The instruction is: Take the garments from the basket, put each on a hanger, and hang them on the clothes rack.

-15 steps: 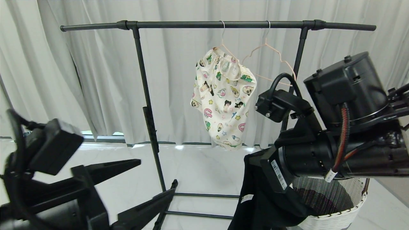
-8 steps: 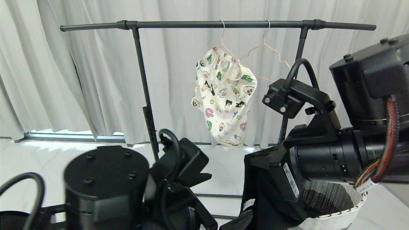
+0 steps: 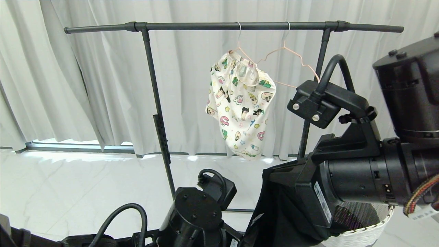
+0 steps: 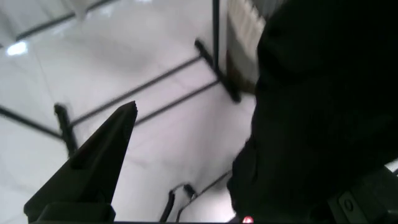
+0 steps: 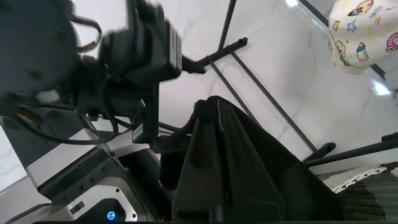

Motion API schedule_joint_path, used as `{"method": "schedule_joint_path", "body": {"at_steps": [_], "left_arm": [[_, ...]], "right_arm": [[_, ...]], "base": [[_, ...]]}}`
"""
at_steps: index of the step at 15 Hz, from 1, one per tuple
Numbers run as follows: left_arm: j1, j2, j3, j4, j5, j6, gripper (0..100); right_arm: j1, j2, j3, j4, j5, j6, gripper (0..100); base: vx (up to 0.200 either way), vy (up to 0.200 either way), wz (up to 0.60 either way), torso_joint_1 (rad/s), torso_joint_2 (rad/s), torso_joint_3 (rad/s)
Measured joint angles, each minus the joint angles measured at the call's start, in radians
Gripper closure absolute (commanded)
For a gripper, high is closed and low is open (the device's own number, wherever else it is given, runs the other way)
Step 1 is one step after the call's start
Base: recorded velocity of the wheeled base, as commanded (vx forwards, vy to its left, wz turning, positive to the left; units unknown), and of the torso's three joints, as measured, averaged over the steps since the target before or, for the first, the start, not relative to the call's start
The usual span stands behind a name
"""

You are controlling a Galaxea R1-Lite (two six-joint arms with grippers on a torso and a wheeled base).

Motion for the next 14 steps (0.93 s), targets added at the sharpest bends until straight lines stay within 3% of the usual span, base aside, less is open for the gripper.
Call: {"method": "schedule_joint_path", "body": {"at_steps": [8, 9, 14], "left_arm": [[-0.002, -0.028, 0.081, -0.005, 0.004, 0.001, 0], [-0.002, -0.033, 0.093, -0.005, 0.003, 0.001, 100], [-0.025, -0.045, 0.116, -0.005, 0.006, 0.003, 100]], "right_arm": [[0.000, -0.007, -0.001, -0.001, 0.000, -0.004, 100], [0.000, -0.007, -0.001, -0.001, 0.000, -0.004, 100], [0.016, -0.011, -0.001, -0.001, 0.001, -0.004, 100]], "base": [[0.000, 0.000, 0.00, 0.000, 0.00, 0.000], [0.000, 0.000, 0.00, 0.000, 0.00, 0.000], [0.000, 0.000, 0.00, 0.000, 0.00, 0.000]]}}
